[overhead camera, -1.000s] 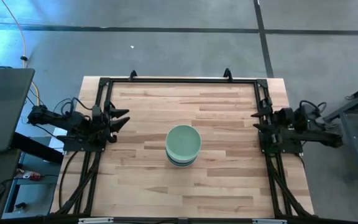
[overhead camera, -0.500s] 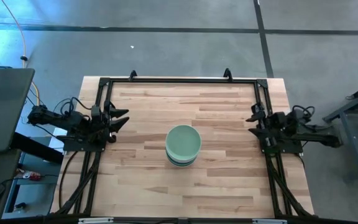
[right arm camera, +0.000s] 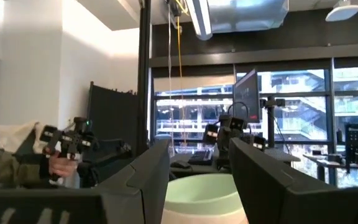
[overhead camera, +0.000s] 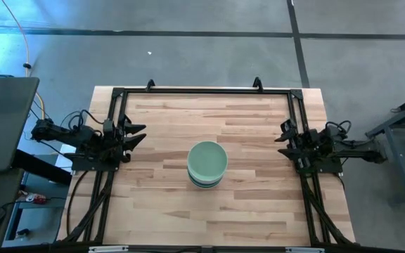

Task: Nest bowls inside each other
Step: Return to home position

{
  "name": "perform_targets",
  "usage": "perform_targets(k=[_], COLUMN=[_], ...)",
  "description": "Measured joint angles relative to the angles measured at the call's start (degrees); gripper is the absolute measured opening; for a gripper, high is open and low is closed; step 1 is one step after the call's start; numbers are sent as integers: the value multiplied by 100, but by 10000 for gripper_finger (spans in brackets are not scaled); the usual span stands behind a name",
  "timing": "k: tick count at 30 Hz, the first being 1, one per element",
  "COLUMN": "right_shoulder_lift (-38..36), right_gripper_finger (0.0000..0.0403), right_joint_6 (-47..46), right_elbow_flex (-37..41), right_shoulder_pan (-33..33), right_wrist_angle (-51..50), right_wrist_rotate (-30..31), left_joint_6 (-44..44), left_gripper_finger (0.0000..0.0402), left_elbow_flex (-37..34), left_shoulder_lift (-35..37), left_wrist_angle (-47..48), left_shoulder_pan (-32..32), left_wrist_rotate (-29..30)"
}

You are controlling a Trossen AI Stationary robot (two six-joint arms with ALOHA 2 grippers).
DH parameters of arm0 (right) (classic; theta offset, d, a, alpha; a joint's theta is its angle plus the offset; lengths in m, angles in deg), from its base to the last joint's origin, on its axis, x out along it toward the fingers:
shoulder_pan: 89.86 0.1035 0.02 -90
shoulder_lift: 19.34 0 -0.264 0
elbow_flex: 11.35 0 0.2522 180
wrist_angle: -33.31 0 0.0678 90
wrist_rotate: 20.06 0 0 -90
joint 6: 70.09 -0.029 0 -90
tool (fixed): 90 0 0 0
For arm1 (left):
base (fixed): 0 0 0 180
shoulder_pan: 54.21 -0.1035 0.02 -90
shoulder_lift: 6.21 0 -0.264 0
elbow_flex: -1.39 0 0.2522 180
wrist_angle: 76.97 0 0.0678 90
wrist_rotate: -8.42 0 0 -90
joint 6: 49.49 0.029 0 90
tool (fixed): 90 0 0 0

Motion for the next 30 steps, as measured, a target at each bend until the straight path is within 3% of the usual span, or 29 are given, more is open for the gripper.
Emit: perform_targets(k=[15, 30], right_shoulder_lift=[1, -1], right_gripper_finger=[161, 161], right_joint_6=[472, 618], right_elbow_flex=[2, 2], right_shoulder_pan=[299, 297], right_wrist_angle=[-1058, -1981], right_wrist_rotate=[978, 1410], left_joint_6=[-19, -105], left_gripper_finger=[168, 168], left_elbow_flex=[0, 0], left_shoulder_lift=[0, -62], left_wrist_angle=[0, 4], left_shoulder_pan=[0, 2], left_wrist_rotate=[-87, -87])
